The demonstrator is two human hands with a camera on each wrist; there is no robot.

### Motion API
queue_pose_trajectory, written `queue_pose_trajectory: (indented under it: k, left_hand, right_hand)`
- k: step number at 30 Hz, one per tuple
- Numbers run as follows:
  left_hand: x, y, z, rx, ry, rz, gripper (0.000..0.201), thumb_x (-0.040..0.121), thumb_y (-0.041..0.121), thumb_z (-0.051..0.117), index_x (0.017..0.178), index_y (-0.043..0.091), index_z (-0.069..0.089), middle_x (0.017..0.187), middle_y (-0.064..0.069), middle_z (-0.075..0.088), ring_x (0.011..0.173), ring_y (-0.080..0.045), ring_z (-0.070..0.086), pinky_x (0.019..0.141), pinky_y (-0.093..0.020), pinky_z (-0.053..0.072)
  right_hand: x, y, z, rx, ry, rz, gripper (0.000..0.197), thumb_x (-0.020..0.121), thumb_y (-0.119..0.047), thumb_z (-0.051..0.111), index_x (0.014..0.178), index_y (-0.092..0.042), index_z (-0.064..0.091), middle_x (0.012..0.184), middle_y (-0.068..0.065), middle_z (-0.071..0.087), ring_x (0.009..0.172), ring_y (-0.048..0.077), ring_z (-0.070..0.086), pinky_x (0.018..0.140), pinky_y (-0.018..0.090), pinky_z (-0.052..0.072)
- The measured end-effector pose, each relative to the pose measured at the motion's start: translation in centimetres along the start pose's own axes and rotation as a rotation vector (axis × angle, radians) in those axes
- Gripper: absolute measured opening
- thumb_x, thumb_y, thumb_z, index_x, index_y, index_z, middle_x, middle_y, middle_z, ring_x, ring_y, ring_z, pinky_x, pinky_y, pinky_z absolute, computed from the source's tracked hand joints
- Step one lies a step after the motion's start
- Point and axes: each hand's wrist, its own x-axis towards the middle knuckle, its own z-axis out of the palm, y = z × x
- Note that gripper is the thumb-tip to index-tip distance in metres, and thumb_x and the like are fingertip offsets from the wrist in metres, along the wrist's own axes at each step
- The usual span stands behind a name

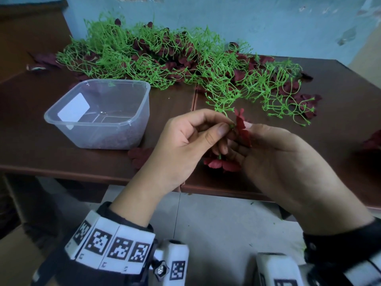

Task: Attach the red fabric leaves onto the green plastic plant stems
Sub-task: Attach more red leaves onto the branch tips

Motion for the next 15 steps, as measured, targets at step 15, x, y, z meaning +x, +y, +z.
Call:
queue_pose_trajectory:
  k: [15]
  left_hand:
    - [0.13, -0.18, 0.03, -0.038, 0.045, 0.034, 0.011, 0.084, 0.015, 0.07, 0.089, 0.022, 0.078, 0.073, -0.005, 0.071, 0.065, -0.012, 0.066, 0.065, -0.02, 0.052]
  right_hand:
    - [-0.16, -0.1, 0.12, 0.019, 0.01, 0.023, 0.03, 0.079, -0.02, 0.062, 0.096, 0.005, 0.063, 0.08, 0.016, 0.055, 0.078, 0.023, 0.063, 0.083, 0.032, 0.054]
